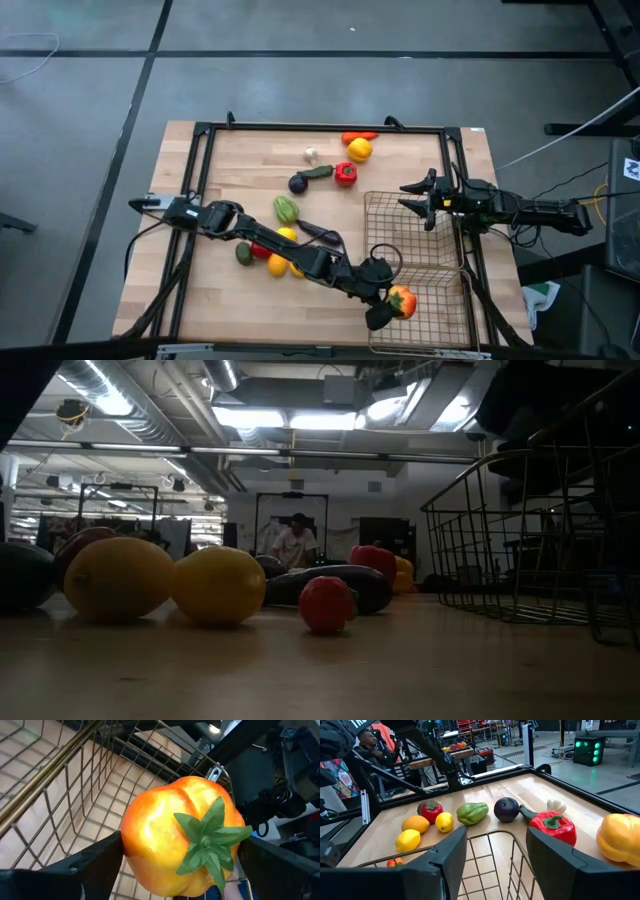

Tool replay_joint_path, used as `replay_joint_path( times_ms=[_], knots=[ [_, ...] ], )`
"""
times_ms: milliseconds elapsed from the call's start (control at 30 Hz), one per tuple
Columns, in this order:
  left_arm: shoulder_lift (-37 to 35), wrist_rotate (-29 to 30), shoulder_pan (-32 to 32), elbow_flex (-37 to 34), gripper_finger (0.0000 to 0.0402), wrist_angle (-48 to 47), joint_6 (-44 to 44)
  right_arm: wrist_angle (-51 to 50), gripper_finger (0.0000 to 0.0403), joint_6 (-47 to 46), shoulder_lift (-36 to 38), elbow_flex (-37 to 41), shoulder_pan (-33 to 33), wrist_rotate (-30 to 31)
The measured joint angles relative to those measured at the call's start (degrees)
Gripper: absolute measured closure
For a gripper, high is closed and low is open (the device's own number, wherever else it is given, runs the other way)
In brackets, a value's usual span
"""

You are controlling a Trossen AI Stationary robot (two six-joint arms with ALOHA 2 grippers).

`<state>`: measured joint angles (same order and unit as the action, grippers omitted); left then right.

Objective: Sort produce into baskets
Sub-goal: Put the top orange tomato into the bottom wire basket

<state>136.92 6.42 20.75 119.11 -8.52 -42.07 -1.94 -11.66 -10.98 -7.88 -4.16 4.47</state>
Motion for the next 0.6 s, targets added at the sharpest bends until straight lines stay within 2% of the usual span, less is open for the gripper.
replay_joint_path(
  times_ms=[400,600],
  knots=[
    [0.00,0.00,-0.01,0.01,0.0040,0.12,1.63,0.58,0.0199,-0.10,0.00,0.00,0.02,0.00],
    [0.00,0.00,-0.11,0.01,0.0040,0.12,1.67,2.19,0.0199,-4.68,0.00,0.00,0.01,-0.43]
  ],
)
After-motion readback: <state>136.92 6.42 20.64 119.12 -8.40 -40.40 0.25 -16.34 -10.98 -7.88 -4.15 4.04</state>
